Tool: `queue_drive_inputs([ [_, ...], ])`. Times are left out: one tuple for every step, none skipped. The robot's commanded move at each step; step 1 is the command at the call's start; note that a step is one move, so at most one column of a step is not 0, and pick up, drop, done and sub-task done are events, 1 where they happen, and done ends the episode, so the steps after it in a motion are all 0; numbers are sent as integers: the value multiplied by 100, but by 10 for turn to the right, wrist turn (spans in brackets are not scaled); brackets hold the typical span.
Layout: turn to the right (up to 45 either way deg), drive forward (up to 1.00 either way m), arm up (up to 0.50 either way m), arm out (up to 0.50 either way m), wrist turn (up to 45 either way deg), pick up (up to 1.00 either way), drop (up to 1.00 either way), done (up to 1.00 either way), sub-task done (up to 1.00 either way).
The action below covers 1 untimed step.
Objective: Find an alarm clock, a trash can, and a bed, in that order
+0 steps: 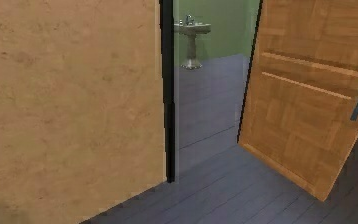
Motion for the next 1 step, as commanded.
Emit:
queue_drive_inputs([
  [210, 0, 0, 0, 0, 0, 0, 0, 0],
])
